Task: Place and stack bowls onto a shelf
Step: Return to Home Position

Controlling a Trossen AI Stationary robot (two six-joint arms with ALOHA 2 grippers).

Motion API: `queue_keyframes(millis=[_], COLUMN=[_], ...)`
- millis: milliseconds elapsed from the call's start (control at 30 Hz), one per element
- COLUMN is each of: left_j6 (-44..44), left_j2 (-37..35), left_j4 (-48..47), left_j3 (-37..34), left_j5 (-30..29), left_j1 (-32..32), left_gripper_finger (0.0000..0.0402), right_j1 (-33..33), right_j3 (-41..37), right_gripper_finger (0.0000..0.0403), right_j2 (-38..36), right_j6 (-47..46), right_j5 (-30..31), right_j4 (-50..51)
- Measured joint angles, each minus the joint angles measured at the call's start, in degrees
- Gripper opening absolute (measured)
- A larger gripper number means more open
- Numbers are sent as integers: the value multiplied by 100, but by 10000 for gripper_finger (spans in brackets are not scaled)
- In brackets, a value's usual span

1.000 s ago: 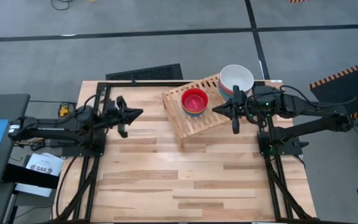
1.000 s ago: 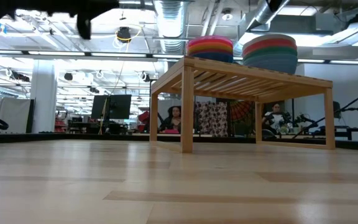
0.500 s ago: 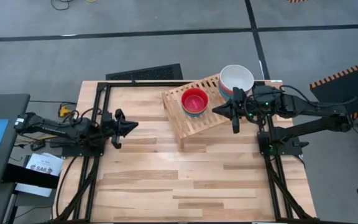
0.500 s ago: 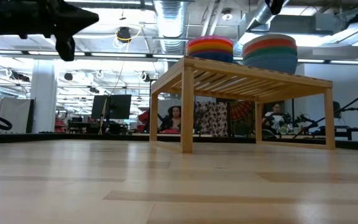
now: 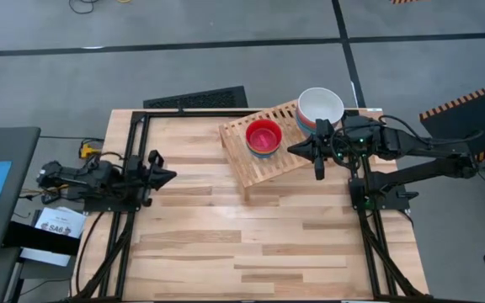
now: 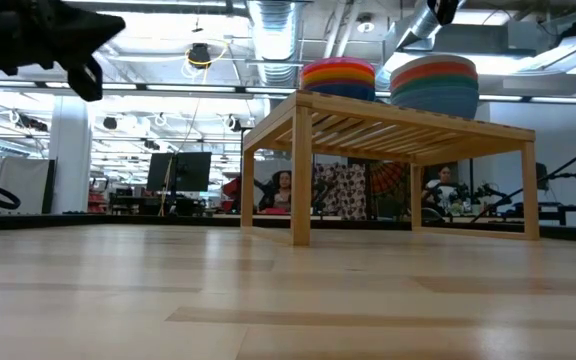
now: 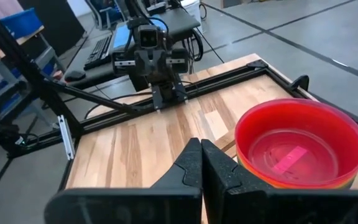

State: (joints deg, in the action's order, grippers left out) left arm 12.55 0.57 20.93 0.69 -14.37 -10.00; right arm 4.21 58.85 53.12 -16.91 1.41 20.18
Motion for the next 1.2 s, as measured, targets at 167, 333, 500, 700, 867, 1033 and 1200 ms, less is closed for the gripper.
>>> queue_keyframes(millis=[167,333,500,700,867,1033,1200], left_j6=[-199,-45,27,50,57,57,57], left_j2=[10,-35,-34,-32,7,40,40], left_j4=[-155,-336,-638,-1412,-1956,-1957,-1959], left_j3=[26,28,28,28,44,44,44], left_j5=[654,797,537,456,513,515,513], left_j1=[20,28,29,29,29,29,29], left_gripper_finger=[0,0,0,0,0,0,0], right_j1=[-4,-30,-147,-385,-551,-676,-755], right_j3=[-2,-2,-371,-1744,-3152,-4117,-4736], right_gripper_finger=[16,16,16,16,16,16,16], right_j2=[-56,-187,-569,-1822,-2961,-3672,-4268], right_j6=[-21,27,25,-153,-158,214,477], right_j5=[-67,-217,-598,-605,-597,-510,-448], right_j4=[60,233,538,189,-1118,-2028,-2437])
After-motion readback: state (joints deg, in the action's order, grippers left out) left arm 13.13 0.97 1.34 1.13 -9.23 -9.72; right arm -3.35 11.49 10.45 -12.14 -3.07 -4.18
